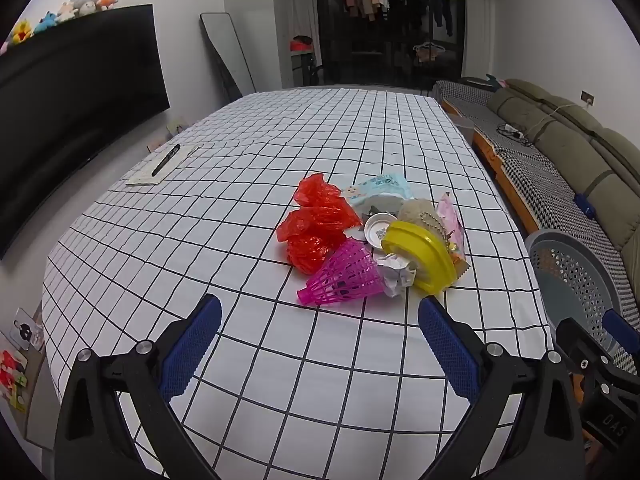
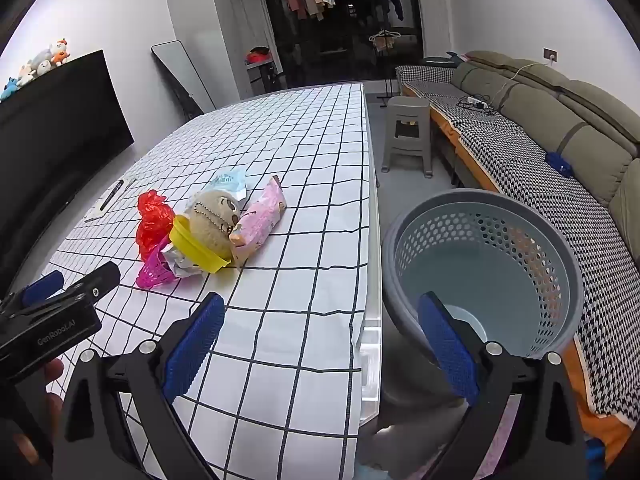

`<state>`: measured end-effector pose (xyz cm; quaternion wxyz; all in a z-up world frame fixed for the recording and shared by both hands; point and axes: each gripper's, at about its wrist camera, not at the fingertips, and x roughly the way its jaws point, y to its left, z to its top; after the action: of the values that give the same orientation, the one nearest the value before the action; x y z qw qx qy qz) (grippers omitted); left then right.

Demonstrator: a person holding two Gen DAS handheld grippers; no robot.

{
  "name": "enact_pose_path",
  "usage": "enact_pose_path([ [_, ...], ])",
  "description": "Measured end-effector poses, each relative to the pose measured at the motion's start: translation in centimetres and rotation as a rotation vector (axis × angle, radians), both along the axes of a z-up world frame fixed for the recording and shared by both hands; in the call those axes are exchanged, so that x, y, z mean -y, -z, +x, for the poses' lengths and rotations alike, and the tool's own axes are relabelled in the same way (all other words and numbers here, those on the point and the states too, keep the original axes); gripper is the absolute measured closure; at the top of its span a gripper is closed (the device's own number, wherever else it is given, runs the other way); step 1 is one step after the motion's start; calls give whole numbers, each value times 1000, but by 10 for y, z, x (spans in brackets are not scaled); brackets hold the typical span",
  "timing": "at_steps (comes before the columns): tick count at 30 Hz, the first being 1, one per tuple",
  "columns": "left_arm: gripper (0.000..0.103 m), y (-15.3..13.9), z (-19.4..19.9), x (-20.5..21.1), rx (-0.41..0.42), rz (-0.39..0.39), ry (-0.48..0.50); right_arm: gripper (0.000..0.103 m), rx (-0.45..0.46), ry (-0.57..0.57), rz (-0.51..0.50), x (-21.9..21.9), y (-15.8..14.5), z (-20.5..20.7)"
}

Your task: Collect trash

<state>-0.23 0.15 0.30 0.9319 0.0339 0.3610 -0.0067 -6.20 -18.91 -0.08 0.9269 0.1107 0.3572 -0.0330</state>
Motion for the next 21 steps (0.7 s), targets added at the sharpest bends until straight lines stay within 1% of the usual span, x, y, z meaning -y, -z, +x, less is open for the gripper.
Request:
enact_pose_path([
  [21,6,0,0,-1,3,1,-2,10,-3,0,-3,-1,0,0],
])
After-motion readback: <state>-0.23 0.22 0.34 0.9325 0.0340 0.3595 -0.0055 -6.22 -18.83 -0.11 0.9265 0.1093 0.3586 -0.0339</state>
